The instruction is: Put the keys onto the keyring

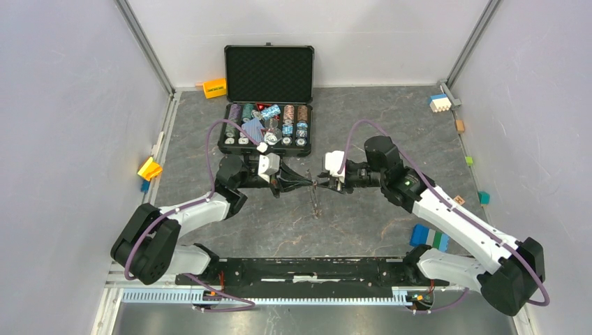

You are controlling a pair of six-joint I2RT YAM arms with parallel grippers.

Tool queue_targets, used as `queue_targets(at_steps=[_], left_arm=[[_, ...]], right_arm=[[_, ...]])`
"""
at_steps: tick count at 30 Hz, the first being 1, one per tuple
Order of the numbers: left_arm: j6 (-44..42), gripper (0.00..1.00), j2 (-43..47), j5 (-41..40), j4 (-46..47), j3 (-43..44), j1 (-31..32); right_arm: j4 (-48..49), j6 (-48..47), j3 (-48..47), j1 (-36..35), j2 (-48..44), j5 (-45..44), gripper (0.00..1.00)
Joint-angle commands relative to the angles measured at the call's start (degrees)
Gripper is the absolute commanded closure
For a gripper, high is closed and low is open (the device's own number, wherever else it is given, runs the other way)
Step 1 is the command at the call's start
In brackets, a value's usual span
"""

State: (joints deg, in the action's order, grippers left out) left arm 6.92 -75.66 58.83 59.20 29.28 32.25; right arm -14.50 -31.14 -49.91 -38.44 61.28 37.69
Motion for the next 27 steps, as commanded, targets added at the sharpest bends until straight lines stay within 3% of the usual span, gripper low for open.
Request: queue_targets(at_steps=[1,10,17,24,27], left_arm=[[-3.62,0.98,0.77,0.48,0.39,-0.02,0.29],[-4.45,0.98,0.83,0.51,-0.22,-0.32,0.31],[-6.16,0.98,0.87,0.07,-2.50,0.05,0.27],[-8.81,0.98,0.32,-1.38,-7.30,1.29,0.27],[-11.84,0.87,1.04,-1.69,-12.37,2.81,0.27]], right_arm=[[0.36,0.68,-3.59,-0.23,2.05,2.27,0.67],[0.19,1.01,-4.24,-0.24,2.80,3.41,0.82],[-0.11,0.56,-4.23,-0.19,2.24,3.75,1.00],[-1.60,-1.00,-5.47,-0.28,1.70,0.81,1.00],[-4.22,-2.42,-7.20,-0.87,2.50,-2.44,1.00]])
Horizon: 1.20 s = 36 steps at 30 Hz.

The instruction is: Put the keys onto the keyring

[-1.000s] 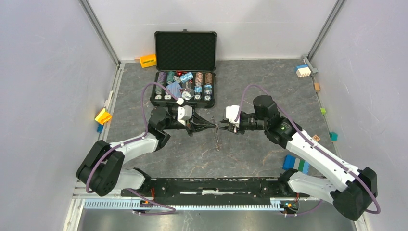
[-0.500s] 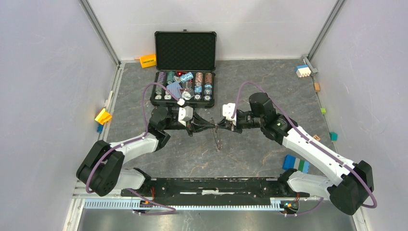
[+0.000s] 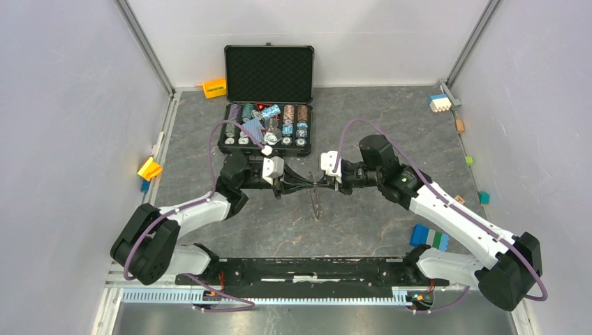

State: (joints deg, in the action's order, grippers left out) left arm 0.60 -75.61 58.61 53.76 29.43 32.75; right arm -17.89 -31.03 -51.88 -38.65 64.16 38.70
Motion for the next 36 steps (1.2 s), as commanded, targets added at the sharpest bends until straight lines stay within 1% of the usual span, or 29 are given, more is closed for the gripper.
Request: queue_targets(at_steps=[1,3,4,5,7,10,13,16,22,32,36], left_arm=[[-7.56,0.83,1.61,-1.48,-9.81,3.59,-0.23],[-12.42,0.74,2.97,-2.36,-16.77,5.26,-0.23],[-14.47,0.71,3.59,-2.97,-18.76,5.80,-0.13],[-15.65,0.66,4.00,-3.69,-20.20,6.03,-0.10],[-16.50,0.62,4.39,-4.38,-21.51,6.56,0.09],[-17.39,0.59,4.76,-4.92,-23.17,7.33,0.36],[-18.01,0.58,5.16,-5.17,-23.73,7.81,0.69],[-18.15,0.60,4.95,-5.04,-24.47,8.59,1.15],[-17.76,0.70,4.01,-4.85,-24.63,8.94,2.37],[-18.76,0.82,3.89,-5.22,-26.32,9.09,2.93],[-18.70,0.89,3.63,-5.22,-26.60,9.12,2.94]], right_arm=[[-2.14,-3.10,-5.80,-0.95,-0.04,-4.20,1.00],[-3.49,-3.80,-6.34,-1.65,0.45,-6.25,1.00],[-3.89,-3.93,-6.35,-2.03,0.69,-6.93,1.00],[-4.14,-4.12,-6.24,-2.36,0.87,-7.84,1.00],[-4.43,-4.40,-6.17,-2.95,1.34,-9.11,1.00],[-4.95,-4.55,-6.69,-3.56,2.12,-10.18,1.00],[-5.55,-4.45,-7.37,-4.21,2.98,-11.14,1.00],[-5.86,-4.33,-7.96,-4.76,3.51,-11.87,1.00],[-5.49,-3.88,-8.08,-5.38,3.91,-12.34,1.00],[-4.96,-3.53,-7.89,-5.51,3.74,-12.41,1.00],[-4.61,-3.42,-7.64,-5.55,3.51,-12.35,1.00]])
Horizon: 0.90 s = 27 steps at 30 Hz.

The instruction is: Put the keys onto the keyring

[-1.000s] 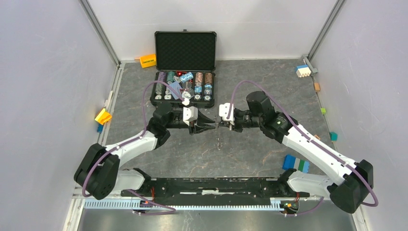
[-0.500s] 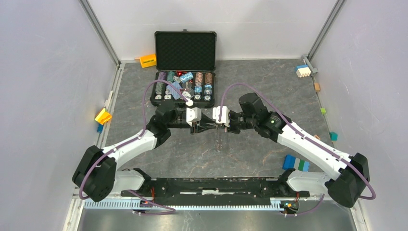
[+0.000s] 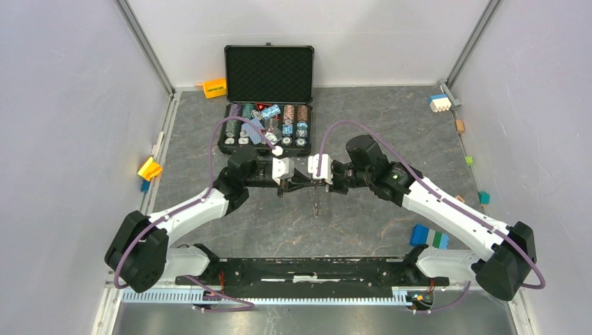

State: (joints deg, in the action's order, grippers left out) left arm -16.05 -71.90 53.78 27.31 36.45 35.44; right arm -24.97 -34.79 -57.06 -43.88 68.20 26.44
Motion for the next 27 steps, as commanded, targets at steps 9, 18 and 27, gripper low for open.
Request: queue_targets(at_steps=[9,18,27], left_arm=[[0.50,0.98,1.27,-1.39,2.48,0.53,0.18],[12.55,0.98,1.50,1.66,17.99,-3.32,-1.38],[15.54,0.98,0.08,3.16,22.13,-3.96,-1.49]], right_arm=[[3.63,0.93,-0.65,-0.33,-2.62,-1.55,0.74],[6.64,-2.02,6.63,0.54,-8.57,-0.88,0.53],[8.45,-2.40,7.81,0.77,-7.89,0.57,0.58]])
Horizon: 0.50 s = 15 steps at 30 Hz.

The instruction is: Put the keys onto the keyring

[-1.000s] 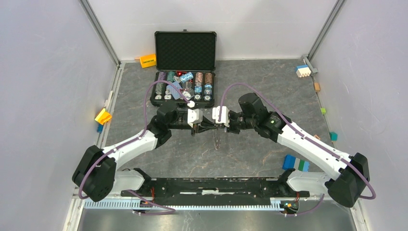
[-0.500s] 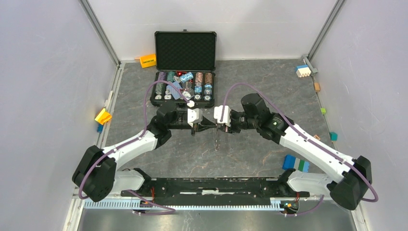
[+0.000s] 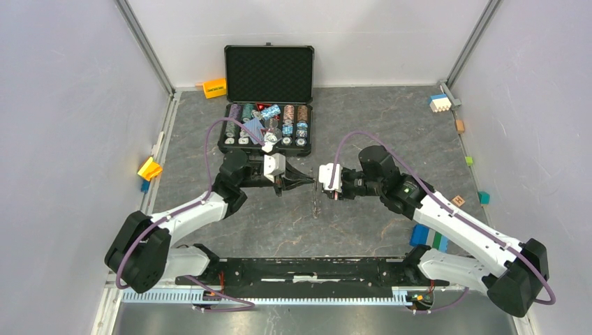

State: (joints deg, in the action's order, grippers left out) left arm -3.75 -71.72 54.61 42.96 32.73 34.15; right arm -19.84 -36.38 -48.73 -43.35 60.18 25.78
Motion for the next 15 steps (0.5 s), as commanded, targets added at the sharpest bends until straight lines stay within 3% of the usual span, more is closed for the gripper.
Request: queue_targets(at_steps=[1,8,15], left_arm=[[4.95,0.98,-0.25,2.45,6.85,-0.26,-0.22],[5.66,0.98,-0.78,2.61,7.62,-0.52,-0.23],[6.81,0.98,-1.31,1.51,8.54,-0.40,-0.20]], right_arm=[[3.30,-0.81,-0.81,0.27,0.39,1.24,0.58],[3.73,-0.95,-1.70,0.20,0.29,1.64,0.62],[3.57,-0.21,-1.81,0.20,0.38,3.61,0.74]])
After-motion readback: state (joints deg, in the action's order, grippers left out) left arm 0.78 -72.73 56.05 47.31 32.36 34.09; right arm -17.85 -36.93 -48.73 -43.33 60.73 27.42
